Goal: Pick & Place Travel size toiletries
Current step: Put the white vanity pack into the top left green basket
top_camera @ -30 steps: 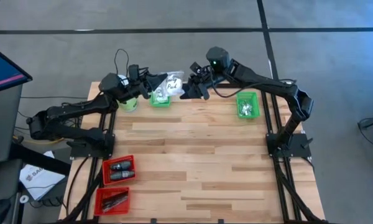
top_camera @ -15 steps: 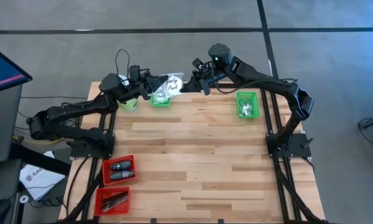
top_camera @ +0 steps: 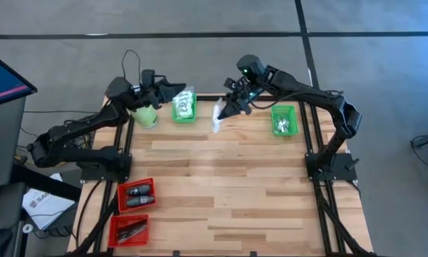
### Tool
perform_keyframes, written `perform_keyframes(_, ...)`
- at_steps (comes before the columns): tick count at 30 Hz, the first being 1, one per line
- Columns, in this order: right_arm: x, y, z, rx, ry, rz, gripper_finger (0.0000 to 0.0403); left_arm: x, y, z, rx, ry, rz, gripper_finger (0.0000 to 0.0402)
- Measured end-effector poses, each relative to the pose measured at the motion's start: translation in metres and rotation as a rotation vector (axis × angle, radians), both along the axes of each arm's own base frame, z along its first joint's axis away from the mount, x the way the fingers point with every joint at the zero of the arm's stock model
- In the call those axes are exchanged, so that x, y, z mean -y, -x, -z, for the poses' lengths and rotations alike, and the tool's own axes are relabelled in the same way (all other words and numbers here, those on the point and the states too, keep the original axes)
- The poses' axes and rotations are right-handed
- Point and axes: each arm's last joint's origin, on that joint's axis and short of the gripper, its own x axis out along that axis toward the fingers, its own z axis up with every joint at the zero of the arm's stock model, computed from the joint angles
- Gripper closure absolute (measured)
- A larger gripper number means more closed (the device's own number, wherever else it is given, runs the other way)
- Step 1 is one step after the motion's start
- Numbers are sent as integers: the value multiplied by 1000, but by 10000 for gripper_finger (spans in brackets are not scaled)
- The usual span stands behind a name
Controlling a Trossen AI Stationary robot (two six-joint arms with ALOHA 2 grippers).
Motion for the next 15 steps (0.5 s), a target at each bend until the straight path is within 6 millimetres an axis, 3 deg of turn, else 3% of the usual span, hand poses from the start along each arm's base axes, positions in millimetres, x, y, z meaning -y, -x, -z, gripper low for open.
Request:
perform_keyframes(8,-19,0,-32,118,-60,-219,402,-17,-40,46,-157,198,349,187)
perform_keyframes(15,-35,-1,-61,202,-38,-295,403,-25,-72,43,63,144,484,163)
